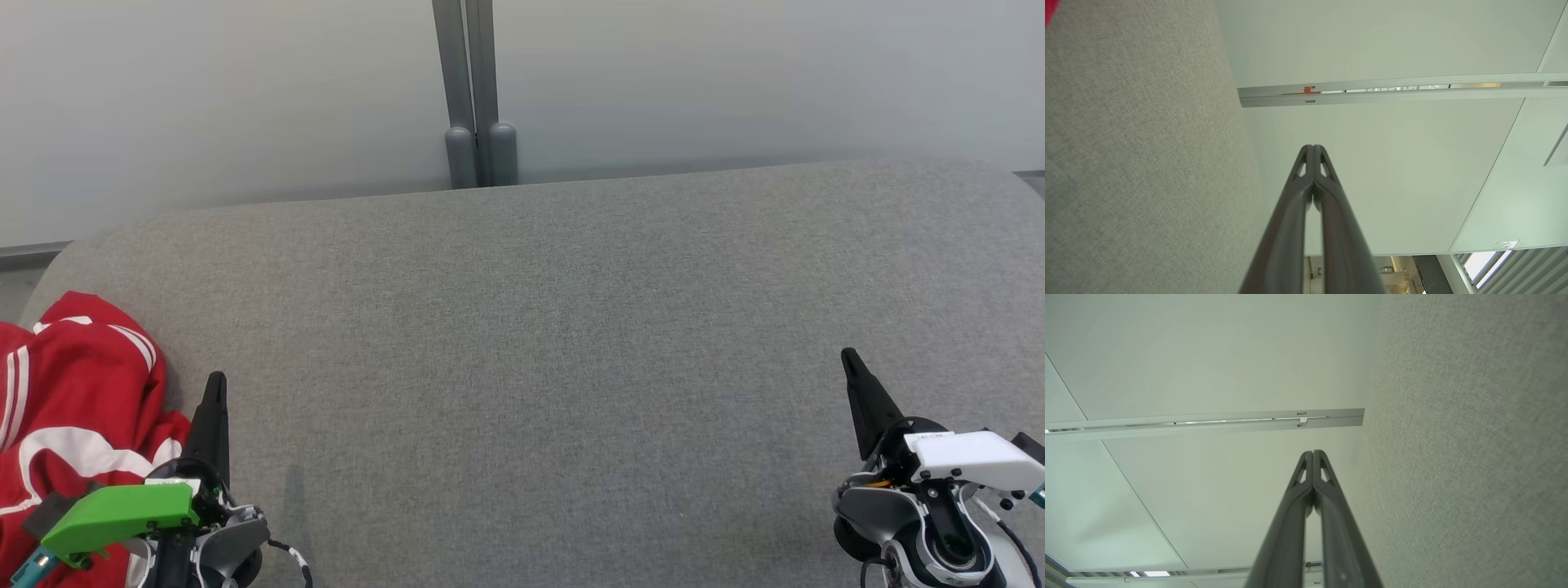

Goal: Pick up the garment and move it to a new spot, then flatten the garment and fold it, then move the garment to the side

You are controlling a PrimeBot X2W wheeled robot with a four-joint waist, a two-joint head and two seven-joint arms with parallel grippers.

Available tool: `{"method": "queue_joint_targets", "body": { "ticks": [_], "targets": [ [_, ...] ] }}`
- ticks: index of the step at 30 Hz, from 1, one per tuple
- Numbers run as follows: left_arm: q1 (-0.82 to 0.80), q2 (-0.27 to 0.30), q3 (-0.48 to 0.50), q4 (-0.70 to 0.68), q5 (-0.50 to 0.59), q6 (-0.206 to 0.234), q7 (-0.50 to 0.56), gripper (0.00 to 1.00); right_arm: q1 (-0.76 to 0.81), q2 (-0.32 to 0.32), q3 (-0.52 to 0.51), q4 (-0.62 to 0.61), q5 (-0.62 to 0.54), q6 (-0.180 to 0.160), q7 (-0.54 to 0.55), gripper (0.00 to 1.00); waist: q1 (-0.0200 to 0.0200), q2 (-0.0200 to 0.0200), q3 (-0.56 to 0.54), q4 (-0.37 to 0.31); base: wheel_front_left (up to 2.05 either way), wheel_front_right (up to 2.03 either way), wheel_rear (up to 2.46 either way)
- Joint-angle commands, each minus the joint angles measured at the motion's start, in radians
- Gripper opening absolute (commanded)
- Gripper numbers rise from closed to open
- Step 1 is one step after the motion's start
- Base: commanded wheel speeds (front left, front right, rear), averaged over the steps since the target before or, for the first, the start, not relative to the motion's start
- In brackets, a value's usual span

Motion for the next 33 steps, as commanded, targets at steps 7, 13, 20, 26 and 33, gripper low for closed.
{"method": "queue_joint_targets", "body": {
  "ticks": [7,13,20,26,33],
  "targets": [
    [-0.014,0.009,0.003,0.001,0.009,-0.004,0.001,0.00,-0.010,-0.001,0.000,0.001,-0.001,0.002,0.001,0.00,0.0000,0.0000,0.000,0.000,0.00,0.00,0.00],
    [-0.014,0.009,0.003,0.001,0.009,-0.004,0.001,0.00,-0.010,-0.001,0.000,0.001,-0.001,0.002,0.001,0.00,0.0000,0.0000,0.000,0.000,0.00,0.00,0.00],
    [-0.014,0.009,0.003,0.001,0.009,-0.004,0.001,0.00,-0.010,-0.001,0.000,0.001,-0.001,0.002,0.001,0.00,0.0000,0.0000,0.000,0.000,0.00,0.00,0.00],
    [-0.014,0.009,0.003,0.001,0.009,-0.004,0.001,0.00,-0.010,-0.001,0.000,0.001,-0.001,0.002,0.001,0.00,0.0000,0.0000,0.000,0.000,0.00,0.00,0.00],
    [-0.014,0.009,0.003,0.001,0.009,-0.004,0.001,0.00,-0.010,-0.001,0.000,0.001,-0.001,0.002,0.001,0.00,0.0000,0.0000,0.000,0.000,0.00,0.00,0.00]
  ]
}}
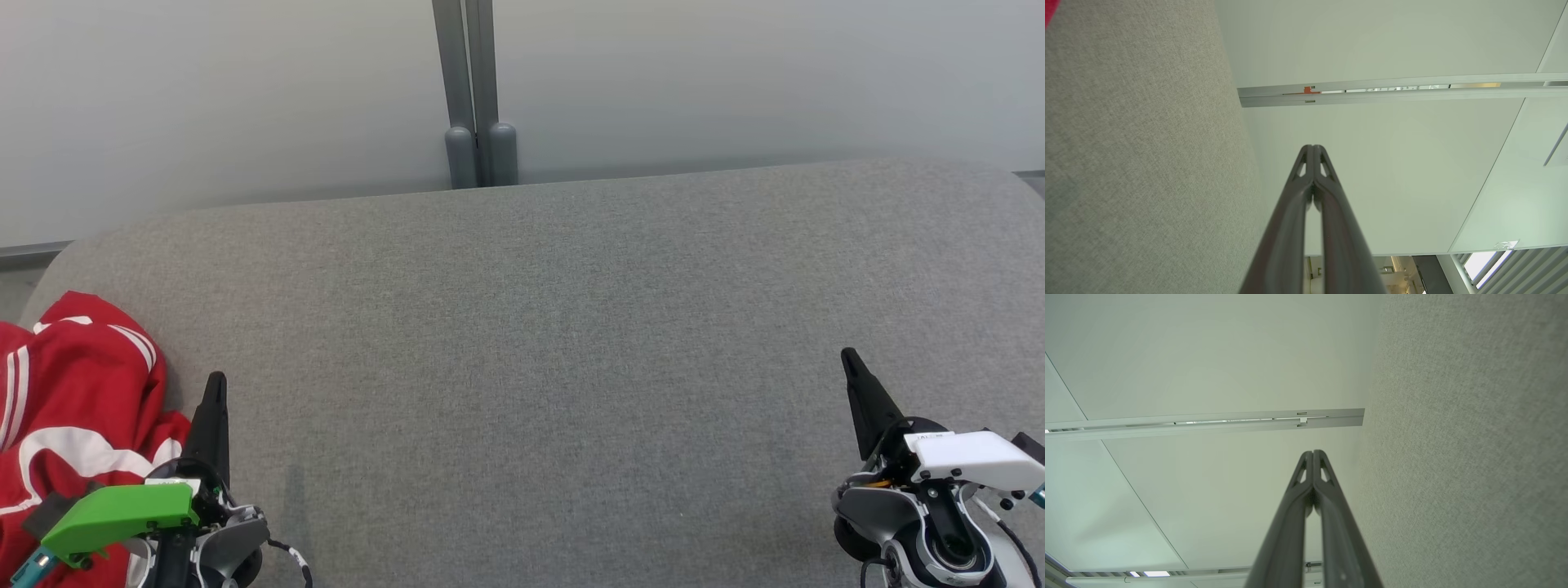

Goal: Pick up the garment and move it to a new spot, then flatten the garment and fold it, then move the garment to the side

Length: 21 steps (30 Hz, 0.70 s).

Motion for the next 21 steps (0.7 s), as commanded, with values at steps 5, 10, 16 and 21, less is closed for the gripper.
{"method": "queue_joint_targets", "body": {
  "ticks": [5,10,16,21],
  "targets": [
    [-0.014,0.009,0.003,0.001,0.009,-0.004,0.001,0.00,-0.010,-0.001,0.000,0.001,-0.001,0.002,0.001,0.00,0.0000,0.0000,0.000,0.000,0.00,0.00,0.00],
    [-0.014,0.009,0.003,0.001,0.009,-0.004,0.001,0.00,-0.010,-0.001,0.000,0.001,-0.001,0.002,0.001,0.00,0.0000,0.0000,0.000,0.000,0.00,0.00,0.00],
    [0.000,0.000,0.000,0.000,0.000,0.000,0.000,1.00,0.000,0.000,0.000,0.000,0.000,0.000,0.000,1.00,0.0000,0.0000,0.000,0.000,0.00,0.00,0.00],
    [0.024,-0.009,-0.008,0.026,0.000,0.003,-0.007,1.00,0.026,0.008,0.006,0.024,0.000,0.000,-0.006,1.00,0.0000,0.0000,0.000,0.000,0.00,0.00,0.00]
  ]
}}
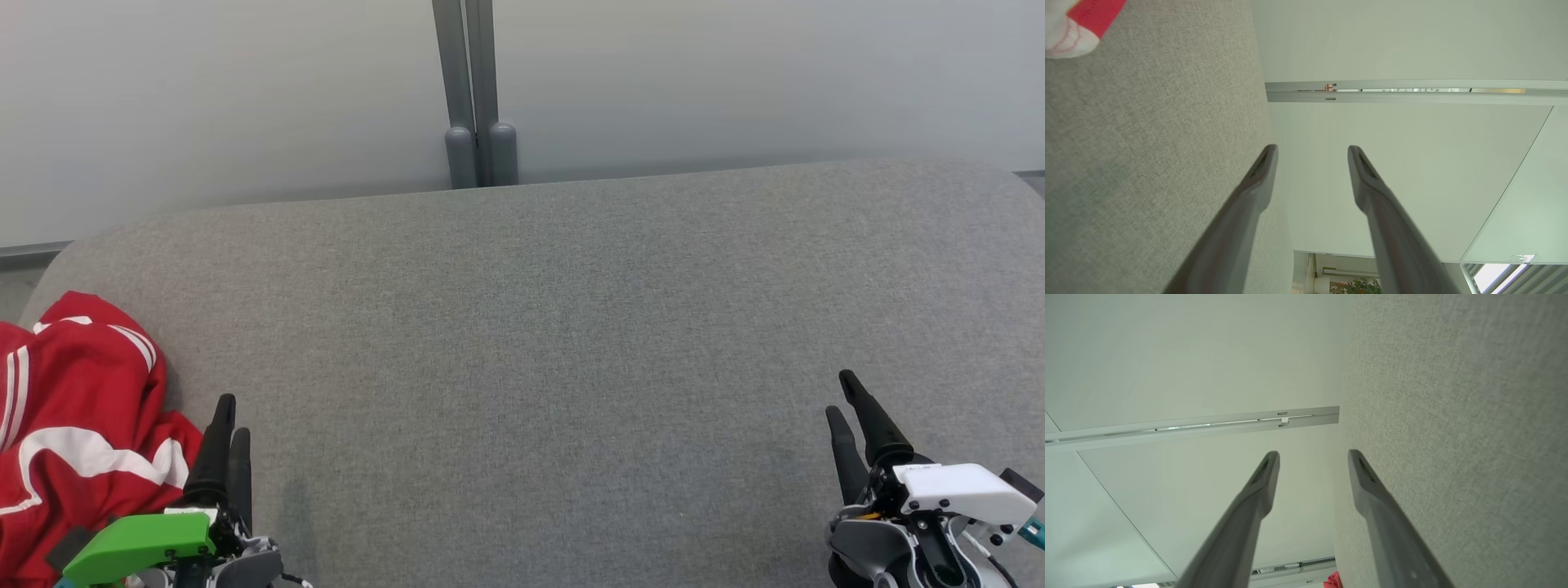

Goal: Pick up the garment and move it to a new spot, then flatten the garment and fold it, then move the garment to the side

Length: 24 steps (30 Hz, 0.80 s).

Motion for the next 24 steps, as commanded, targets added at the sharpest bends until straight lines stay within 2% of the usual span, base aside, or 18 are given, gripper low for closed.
{"method": "queue_joint_targets", "body": {
  "ticks": [1,7,13,24],
  "targets": [
    [-0.013,0.003,-0.008,-0.017,0.001,0.004,-0.011,1.00,-0.009,-0.004,0.007,-0.019,-0.001,0.000,-0.012,1.00,0.0000,0.0000,0.000,0.000,0.00,0.00,0.00],
    [-0.010,0.004,-0.038,-0.035,0.020,0.020,-0.041,1.00,0.006,-0.004,0.026,-0.041,-0.031,0.000,-0.042,1.00,0.0000,0.0000,-0.001,0.000,0.00,0.00,0.00],
    [-0.006,0.007,-0.065,-0.051,0.082,0.038,-0.070,1.00,0.019,-0.006,0.040,-0.066,-0.125,0.000,-0.070,1.00,0.0000,0.0000,-0.001,0.001,0.00,0.00,0.00],
    [0.001,0.033,-0.121,-0.068,0.294,0.085,-0.117,1.00,0.038,-0.013,0.055,-0.120,-0.368,0.001,-0.117,1.00,0.0000,0.0000,-0.003,0.004,0.00,0.00,0.00]
  ]
}}
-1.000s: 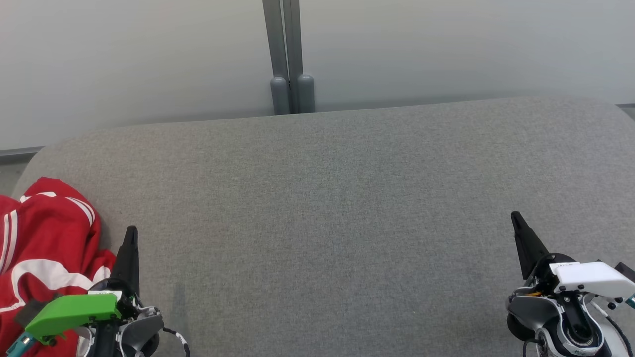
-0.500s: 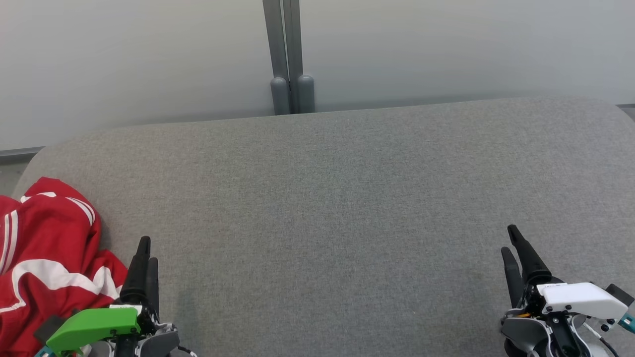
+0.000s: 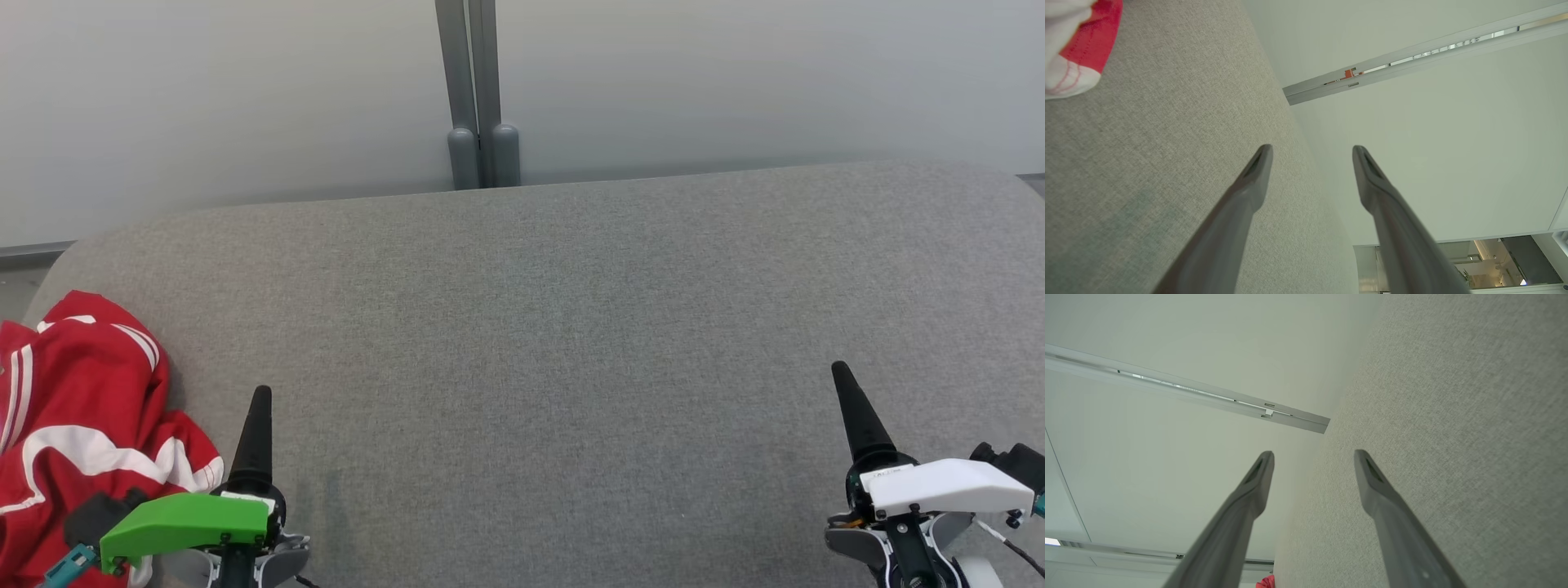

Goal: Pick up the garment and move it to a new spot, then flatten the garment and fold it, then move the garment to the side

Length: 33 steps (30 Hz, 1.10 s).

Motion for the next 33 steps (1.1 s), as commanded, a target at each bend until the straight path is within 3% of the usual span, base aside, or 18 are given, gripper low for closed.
{"method": "queue_joint_targets", "body": {
  "ticks": [1,12,21,33],
  "targets": [
    [-0.009,0.017,-0.011,-0.018,0.048,0.011,-0.011,1.00,-0.005,-0.009,0.004,-0.026,-0.051,0.002,-0.011,1.00,0.0000,0.0000,0.000,0.001,0.00,0.00,0.00],
    [0.000,0.057,-0.062,-0.007,0.270,0.064,-0.053,1.00,0.010,-0.038,0.037,-0.064,-0.317,0.002,-0.053,1.00,0.0000,0.0000,-0.001,0.007,0.00,0.00,0.00],
    [0.013,0.081,-0.086,0.001,0.430,0.108,-0.084,1.00,0.026,-0.058,0.064,-0.074,-0.460,0.002,-0.084,1.00,0.0000,0.0000,-0.006,0.010,0.00,0.00,0.00],
    [0.043,0.088,-0.100,-0.051,0.602,0.095,-0.121,1.00,0.047,-0.058,0.068,-0.086,-0.620,0.003,-0.121,1.00,0.0000,0.0000,-0.010,0.013,0.00,0.00,0.00]
  ]
}}
